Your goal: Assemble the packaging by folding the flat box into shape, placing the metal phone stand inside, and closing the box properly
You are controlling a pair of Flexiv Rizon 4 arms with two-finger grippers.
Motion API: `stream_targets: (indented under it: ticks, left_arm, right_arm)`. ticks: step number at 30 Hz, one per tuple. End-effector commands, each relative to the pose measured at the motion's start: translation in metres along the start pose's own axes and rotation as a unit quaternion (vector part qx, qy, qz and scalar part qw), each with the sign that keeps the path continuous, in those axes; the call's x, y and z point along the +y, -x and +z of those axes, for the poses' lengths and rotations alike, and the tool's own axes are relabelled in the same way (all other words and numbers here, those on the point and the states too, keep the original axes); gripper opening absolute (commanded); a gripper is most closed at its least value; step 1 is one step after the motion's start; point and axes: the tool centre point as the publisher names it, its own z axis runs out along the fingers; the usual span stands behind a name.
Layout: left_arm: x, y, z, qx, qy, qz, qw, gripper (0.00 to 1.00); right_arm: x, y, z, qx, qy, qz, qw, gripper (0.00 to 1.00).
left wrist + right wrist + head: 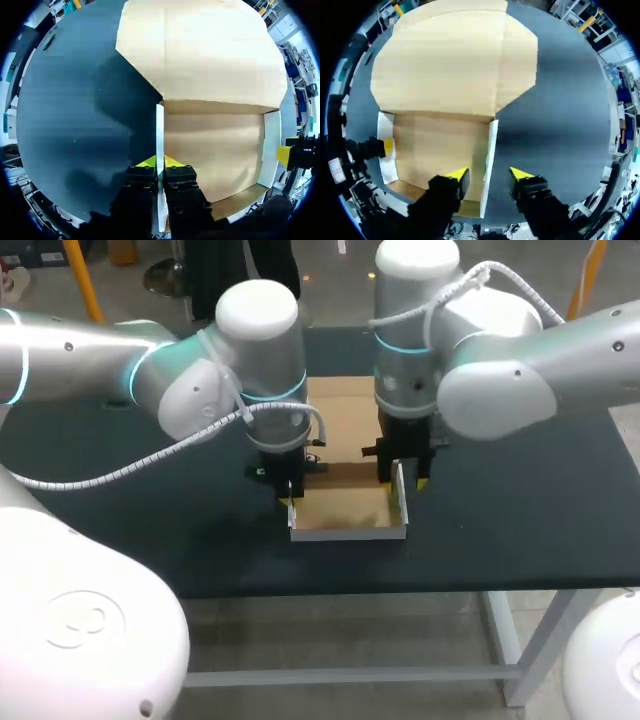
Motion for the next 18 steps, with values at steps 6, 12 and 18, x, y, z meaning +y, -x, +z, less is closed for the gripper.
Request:
stream_targets:
  ticks: [6, 12, 18]
  left_arm:
    - [0.002, -0.004, 0.002, -0.069, -0.007, -0.001, 0.998, 0.00]
    - [0.002, -0.005, 0.001, -0.070, -0.009, 0.000, 0.998, 0.00]
    - [0.003, -0.005, 0.000, -0.071, -0.011, 0.000, 0.997, 0.00]
  right_arm:
    - [-0.037, 0.035, -0.046, 0.086, 0.114, -0.074, 0.987, 1.00]
    - [-0.051, 0.045, -0.069, 0.128, 0.173, -0.148, 0.965, 1.00]
    - [-0.067, 0.052, -0.082, 0.198, 0.233, -0.242, 0.921, 1.00]
